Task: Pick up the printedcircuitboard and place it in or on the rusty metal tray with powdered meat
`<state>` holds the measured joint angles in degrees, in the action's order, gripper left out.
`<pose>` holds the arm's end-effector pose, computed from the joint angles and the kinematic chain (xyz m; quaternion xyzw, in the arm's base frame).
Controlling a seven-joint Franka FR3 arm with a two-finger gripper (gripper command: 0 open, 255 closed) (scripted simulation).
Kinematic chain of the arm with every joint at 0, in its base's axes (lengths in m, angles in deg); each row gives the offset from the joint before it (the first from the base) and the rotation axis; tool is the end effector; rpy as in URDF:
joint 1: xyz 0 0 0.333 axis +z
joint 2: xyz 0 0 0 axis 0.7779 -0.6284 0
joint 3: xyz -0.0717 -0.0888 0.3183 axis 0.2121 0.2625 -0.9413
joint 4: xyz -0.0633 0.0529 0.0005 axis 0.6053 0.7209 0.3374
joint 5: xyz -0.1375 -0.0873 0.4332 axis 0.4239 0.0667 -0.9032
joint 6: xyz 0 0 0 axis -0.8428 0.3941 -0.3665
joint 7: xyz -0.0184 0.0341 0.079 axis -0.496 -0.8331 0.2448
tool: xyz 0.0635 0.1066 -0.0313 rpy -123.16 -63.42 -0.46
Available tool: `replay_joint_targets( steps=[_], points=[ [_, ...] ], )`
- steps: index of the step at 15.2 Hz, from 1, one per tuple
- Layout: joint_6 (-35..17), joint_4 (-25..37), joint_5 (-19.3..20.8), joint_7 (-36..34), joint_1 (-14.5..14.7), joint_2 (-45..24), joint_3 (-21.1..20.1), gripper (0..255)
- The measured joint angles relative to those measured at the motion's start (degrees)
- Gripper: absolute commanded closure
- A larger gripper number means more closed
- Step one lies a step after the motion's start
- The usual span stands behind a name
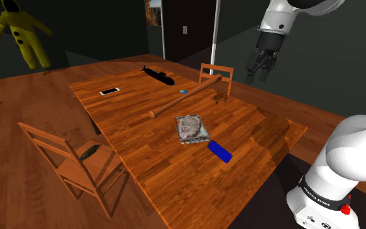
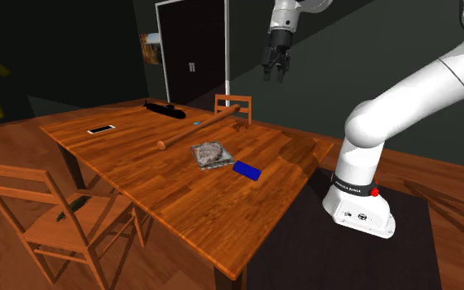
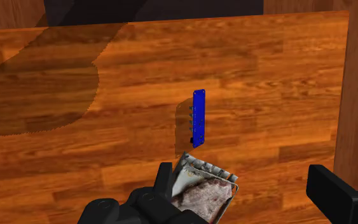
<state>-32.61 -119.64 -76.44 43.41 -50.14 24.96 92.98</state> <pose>0.3707 -0.0097 0.5762 -0.9957 0.0331 -0.0152 0.0847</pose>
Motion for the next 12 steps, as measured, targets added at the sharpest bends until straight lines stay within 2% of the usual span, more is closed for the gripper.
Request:
replay_joint_targets(
  steps=[3,10,12],
  points=[
    [-2.84,-3.24,0.19,-0.78,0.07,1.19,-1.41,0],
    [-17.30,-18.40,1.02,-5.56,0.85,6.30,-9.17,0],
    [-22.64,-22.35,1.13,-7.27,1.20,5.97,-11.76,0]
  ],
)
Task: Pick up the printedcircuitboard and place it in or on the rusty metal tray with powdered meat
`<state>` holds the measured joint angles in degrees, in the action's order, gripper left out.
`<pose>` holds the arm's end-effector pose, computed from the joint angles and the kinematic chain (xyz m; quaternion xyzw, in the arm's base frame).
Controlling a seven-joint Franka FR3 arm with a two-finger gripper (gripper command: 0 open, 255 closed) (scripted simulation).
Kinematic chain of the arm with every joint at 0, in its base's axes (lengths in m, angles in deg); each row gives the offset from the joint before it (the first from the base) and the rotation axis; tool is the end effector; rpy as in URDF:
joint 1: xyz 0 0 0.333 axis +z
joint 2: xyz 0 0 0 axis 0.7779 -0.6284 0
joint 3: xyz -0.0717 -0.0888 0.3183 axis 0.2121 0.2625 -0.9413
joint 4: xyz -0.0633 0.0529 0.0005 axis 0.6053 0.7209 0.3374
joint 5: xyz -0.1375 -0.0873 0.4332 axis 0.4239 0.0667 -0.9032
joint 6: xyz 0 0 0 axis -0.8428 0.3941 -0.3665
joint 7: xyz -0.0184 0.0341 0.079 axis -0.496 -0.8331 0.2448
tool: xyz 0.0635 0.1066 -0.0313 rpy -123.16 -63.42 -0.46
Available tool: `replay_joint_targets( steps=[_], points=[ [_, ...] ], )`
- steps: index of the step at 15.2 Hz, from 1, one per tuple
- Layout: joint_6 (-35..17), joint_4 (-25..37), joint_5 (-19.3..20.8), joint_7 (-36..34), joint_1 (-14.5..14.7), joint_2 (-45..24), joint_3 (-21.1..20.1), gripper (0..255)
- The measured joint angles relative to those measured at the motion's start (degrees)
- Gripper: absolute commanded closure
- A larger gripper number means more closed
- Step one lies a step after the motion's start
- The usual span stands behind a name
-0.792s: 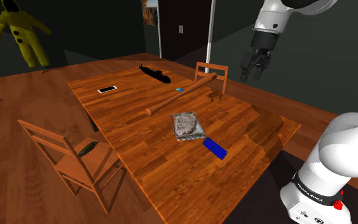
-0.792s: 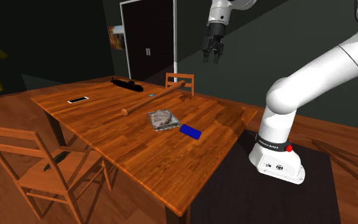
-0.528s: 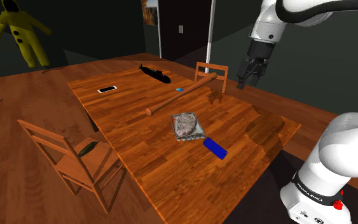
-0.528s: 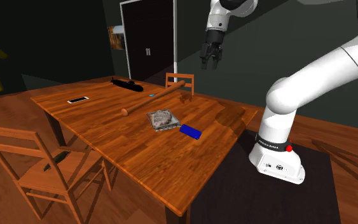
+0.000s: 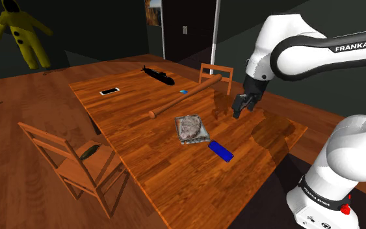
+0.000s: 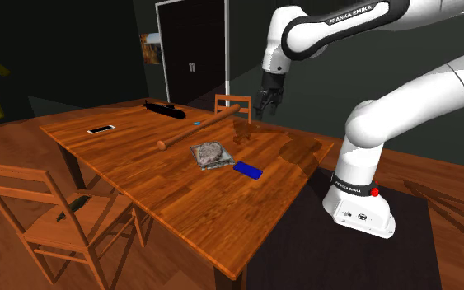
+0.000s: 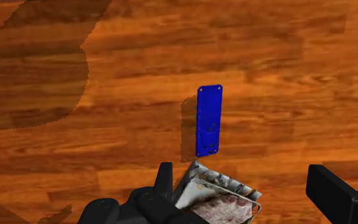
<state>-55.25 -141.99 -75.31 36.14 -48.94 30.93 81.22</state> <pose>0.3500 0.0615 0.4315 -0.9972 0.0306 -0.0688 0.0042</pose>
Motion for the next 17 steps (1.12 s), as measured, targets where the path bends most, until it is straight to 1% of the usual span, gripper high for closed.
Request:
replay_joint_targets(
  steps=[3,6,7,9,11,12,13,14,15,16,17],
  points=[
    [-7.57,-5.42,0.15,-3.09,0.58,-0.57,-4.20,0],
    [-16.54,-10.05,0.51,-6.95,0.71,-3.63,-9.11,0],
    [-19.92,-11.13,1.17,-7.86,-0.07,-5.57,-10.50,0],
    [-27.18,-12.89,2.37,-11.35,-1.48,-10.22,-14.77,0],
    [-33.71,-14.42,4.48,-15.42,-4.17,-14.29,-19.64,0],
    [-37.33,-14.49,6.21,-18.29,-6.75,-17.38,-23.29,0],
    [-40.76,-14.83,8.32,-21.25,-9.91,-19.75,-27.10,0],
    [-44.24,-14.48,11.33,-24.35,-14.96,-22.55,-31.83,0],
    [-48.15,-14.35,15.10,-28.27,-21.68,-25.20,-38.29,0],
    [-51.12,-14.41,18.23,-32.01,-27.71,-26.50,-44.51,0],
    [-53.30,-14.28,20.48,-34.14,-32.73,-27.44,-49.03,0]
  ],
)
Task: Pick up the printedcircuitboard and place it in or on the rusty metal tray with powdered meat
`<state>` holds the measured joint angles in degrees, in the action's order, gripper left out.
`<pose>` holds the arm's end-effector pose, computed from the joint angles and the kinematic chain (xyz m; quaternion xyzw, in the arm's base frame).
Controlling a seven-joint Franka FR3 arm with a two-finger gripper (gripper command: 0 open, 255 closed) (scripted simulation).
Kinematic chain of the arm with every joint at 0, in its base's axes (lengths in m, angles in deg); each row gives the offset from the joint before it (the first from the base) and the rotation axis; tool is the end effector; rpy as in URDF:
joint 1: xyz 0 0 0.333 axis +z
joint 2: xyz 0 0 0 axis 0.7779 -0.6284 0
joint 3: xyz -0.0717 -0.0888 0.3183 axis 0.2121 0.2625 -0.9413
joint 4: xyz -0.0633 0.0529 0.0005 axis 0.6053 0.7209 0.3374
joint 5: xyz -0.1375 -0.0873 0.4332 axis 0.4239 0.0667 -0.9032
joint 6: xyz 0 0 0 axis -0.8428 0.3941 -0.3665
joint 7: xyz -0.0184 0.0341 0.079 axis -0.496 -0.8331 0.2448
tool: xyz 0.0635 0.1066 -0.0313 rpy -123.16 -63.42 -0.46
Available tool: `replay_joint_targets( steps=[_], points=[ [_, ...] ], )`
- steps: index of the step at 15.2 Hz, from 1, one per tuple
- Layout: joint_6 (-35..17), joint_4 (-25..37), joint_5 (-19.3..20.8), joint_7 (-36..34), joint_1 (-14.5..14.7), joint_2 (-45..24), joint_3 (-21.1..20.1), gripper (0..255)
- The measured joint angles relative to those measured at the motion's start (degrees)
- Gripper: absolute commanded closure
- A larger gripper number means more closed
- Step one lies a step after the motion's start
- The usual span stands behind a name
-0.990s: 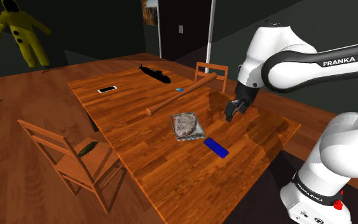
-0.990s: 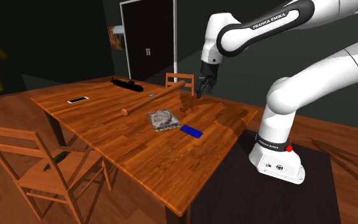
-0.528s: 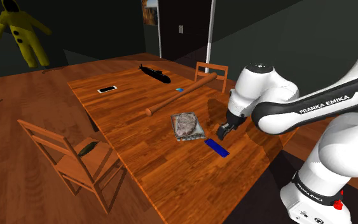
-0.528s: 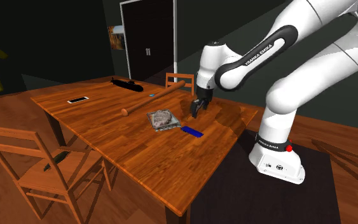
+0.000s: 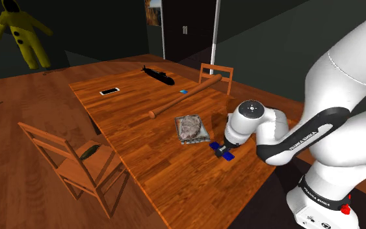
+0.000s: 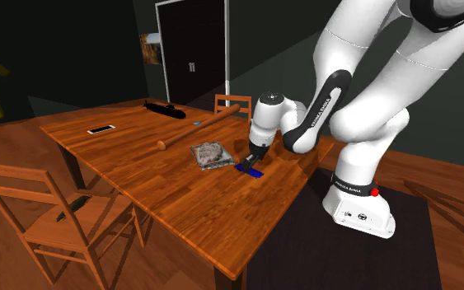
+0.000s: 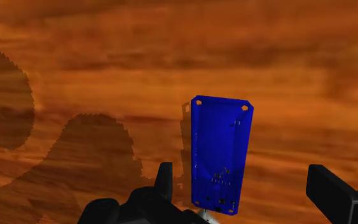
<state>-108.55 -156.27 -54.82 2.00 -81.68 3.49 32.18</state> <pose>0.3301 0.1042 0.1740 0.9778 -0.0261 0.1608 0.1320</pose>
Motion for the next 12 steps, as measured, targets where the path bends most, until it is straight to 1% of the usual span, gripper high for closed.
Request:
replay_joint_targets(
  steps=[2,4,7,8,9,12],
  points=[
    [-3.25,0.80,3.40,-3.15,-9.49,-1.49,-8.47,0],
    [-6.06,1.40,5.81,-5.17,-18.42,-2.06,-16.30,0],
    [-9.70,2.56,7.89,-7.12,-31.32,-1.81,-27.98,0],
    [-10.20,2.74,8.06,-7.30,-33.16,-1.73,-29.66,0],
    [-10.45,2.82,8.12,-7.40,-34.05,-1.68,-30.51,0],
    [-10.66,2.86,8.17,-7.47,-34.72,-1.64,-31.13,0]
  ],
)
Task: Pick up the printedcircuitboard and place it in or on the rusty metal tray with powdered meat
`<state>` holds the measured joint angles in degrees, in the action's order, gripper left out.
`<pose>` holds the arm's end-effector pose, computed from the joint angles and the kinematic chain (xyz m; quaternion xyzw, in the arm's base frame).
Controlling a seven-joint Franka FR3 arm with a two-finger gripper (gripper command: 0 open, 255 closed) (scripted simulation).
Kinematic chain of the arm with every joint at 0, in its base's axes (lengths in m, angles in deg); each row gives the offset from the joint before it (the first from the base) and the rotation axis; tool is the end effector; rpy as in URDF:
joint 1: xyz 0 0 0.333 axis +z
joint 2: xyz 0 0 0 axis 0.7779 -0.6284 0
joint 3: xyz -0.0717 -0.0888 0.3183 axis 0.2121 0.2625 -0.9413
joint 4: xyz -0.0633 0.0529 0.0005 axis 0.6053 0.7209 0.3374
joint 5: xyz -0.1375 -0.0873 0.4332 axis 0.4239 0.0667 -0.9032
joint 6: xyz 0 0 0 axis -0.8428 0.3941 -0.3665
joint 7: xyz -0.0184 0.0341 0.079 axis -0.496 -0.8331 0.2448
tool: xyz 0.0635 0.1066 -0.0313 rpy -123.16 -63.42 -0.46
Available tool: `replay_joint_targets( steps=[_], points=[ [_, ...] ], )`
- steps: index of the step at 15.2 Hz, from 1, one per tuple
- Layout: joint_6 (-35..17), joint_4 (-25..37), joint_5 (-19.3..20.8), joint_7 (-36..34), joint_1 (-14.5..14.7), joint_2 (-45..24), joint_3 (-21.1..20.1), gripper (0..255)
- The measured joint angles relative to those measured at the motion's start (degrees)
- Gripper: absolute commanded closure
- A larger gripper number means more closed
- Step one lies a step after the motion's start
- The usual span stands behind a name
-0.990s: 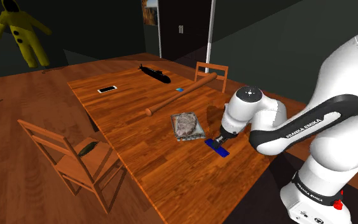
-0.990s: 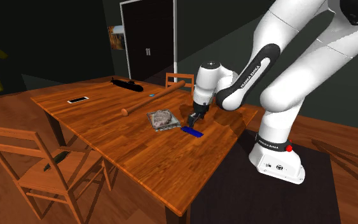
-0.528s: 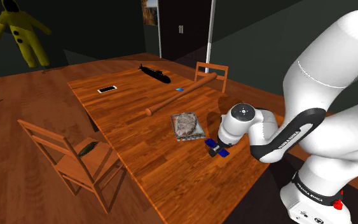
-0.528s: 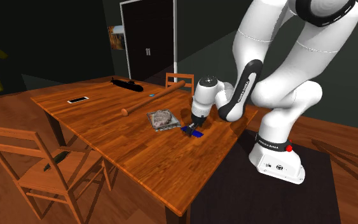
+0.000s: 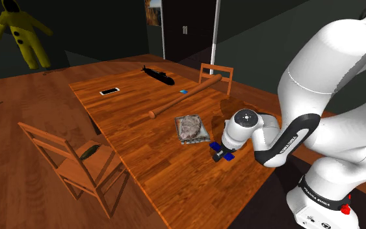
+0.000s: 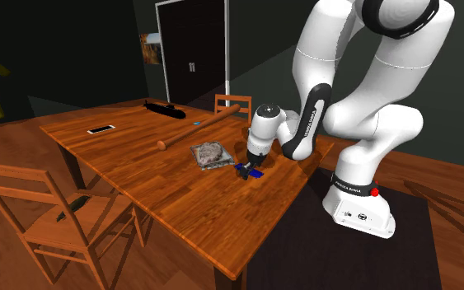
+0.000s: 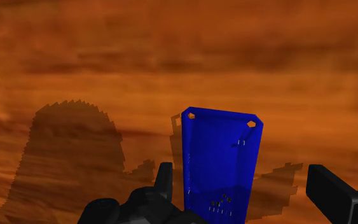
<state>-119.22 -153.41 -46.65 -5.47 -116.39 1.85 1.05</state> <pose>0.3367 0.0927 0.1312 0.9779 -0.0258 0.1619 0.1296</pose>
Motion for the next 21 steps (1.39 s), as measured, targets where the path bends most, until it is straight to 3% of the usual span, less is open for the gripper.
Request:
replay_joint_targets(
  steps=[1,2,12,13,16,21],
  points=[
    [-0.02,0.00,0.01,0.00,-0.07,0.01,-0.06,0],
    [-0.04,0.00,0.01,-0.01,-0.10,0.01,-0.09,255],
    [-0.03,0.04,-0.10,0.05,-0.11,0.24,0.34,255],
    [0.53,0.00,-0.18,0.34,1.69,-0.05,2.04,255],
    [3.52,-0.47,-0.95,2.22,11.30,-0.80,11.72,255],
    [9.71,-1.37,-5.37,7.54,30.25,0.36,29.93,255]
  ],
)
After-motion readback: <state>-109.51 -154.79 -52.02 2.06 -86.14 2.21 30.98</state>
